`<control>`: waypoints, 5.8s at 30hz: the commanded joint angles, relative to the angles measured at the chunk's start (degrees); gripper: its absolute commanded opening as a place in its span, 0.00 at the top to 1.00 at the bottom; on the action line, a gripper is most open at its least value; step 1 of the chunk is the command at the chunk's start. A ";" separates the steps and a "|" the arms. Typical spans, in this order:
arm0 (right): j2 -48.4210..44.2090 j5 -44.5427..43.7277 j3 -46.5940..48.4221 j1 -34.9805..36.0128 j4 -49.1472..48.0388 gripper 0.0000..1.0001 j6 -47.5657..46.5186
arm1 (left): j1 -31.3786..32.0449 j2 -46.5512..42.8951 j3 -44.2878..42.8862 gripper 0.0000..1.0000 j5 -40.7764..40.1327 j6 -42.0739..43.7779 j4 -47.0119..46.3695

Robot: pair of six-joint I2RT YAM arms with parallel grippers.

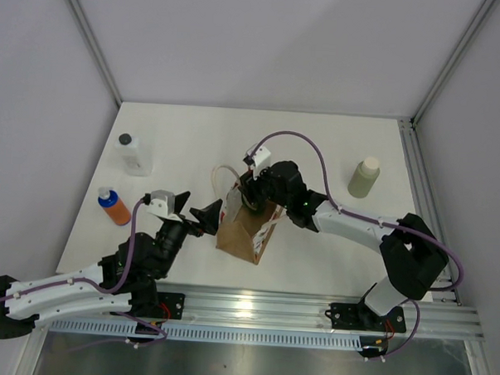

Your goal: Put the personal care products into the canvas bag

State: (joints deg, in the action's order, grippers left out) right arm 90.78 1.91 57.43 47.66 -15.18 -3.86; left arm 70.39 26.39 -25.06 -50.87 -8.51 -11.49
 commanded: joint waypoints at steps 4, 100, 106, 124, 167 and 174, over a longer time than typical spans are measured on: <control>0.79 -3.57 1.46 1.03 -9.95 0.75 -1.68 | 0.10 -0.46 0.54 0.01 -0.72 0.25 -2.14; -3.07 -34.10 -4.16 -38.43 16.51 0.01 22.05 | -0.52 2.52 0.36 0.01 0.07 1.39 -3.37; 0.09 -29.51 -4.52 -40.18 11.67 0.01 20.38 | -0.69 3.14 0.36 0.01 0.16 1.57 -3.54; -1.38 -22.31 -7.95 -43.00 3.40 0.64 15.90 | -0.96 4.11 0.10 0.01 0.25 1.74 -3.63; -12.82 -10.18 18.35 5.16 16.15 1.00 10.01 | -1.05 -0.90 1.68 0.01 -1.33 0.78 -3.54; -12.30 -9.65 13.69 5.95 12.47 1.00 10.98 | -1.04 -1.87 2.38 0.01 -1.42 0.78 -4.07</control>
State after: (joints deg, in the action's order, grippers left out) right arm 79.83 -8.05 72.42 53.32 7.20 6.07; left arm 69.58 24.97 -23.09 -50.96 -7.49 -13.26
